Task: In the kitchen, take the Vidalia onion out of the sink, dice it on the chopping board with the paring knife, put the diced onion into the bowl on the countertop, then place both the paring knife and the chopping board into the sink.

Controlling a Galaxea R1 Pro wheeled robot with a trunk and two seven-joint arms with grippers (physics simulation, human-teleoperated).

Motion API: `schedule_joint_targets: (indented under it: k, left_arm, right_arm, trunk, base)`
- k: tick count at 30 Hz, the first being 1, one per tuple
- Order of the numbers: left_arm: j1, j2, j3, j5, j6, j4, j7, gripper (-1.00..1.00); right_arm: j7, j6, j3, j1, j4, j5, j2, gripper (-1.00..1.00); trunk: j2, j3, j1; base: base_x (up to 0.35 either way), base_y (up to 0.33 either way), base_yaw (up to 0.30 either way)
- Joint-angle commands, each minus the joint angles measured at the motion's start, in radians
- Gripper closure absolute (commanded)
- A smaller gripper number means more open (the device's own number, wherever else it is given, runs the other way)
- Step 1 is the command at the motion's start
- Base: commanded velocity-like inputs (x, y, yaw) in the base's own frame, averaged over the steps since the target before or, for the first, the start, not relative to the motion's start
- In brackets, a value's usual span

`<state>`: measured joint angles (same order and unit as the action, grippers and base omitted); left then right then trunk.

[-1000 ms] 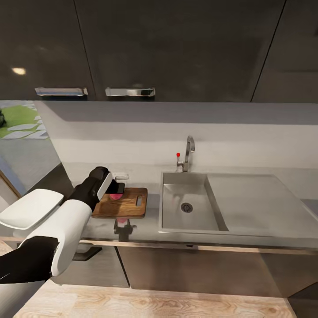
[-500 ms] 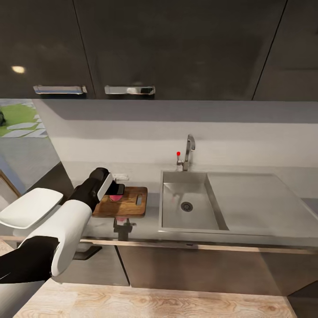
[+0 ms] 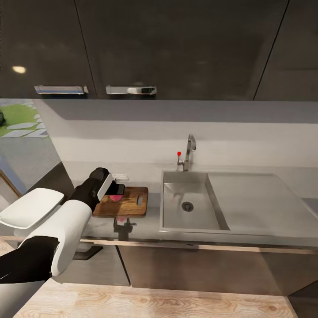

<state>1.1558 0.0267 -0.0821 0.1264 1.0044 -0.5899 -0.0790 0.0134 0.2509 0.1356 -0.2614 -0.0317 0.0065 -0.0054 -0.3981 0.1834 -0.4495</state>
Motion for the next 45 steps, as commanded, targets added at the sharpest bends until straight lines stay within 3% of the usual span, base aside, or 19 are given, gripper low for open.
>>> schedule_joint_targets:
  k: [1,45]
  left_arm:
    - [0.001,-0.001,-0.004,0.01,0.003,-0.001,-0.008,1.0]
    - [0.001,-0.002,-0.004,0.007,0.002,0.03,-0.008,1.0]
  right_arm:
    - [0.002,0.004,0.006,-0.001,0.001,0.001,0.0,-1.0]
    - [0.0,0.003,0.007,-0.001,0.003,0.0,0.002,-1.0]
  trunk:
    - [-0.002,0.002,-0.001]
    - [-0.002,0.012,-0.001]
  base:
    - [0.0,0.027,0.0]
    - [0.044,0.001,0.0]
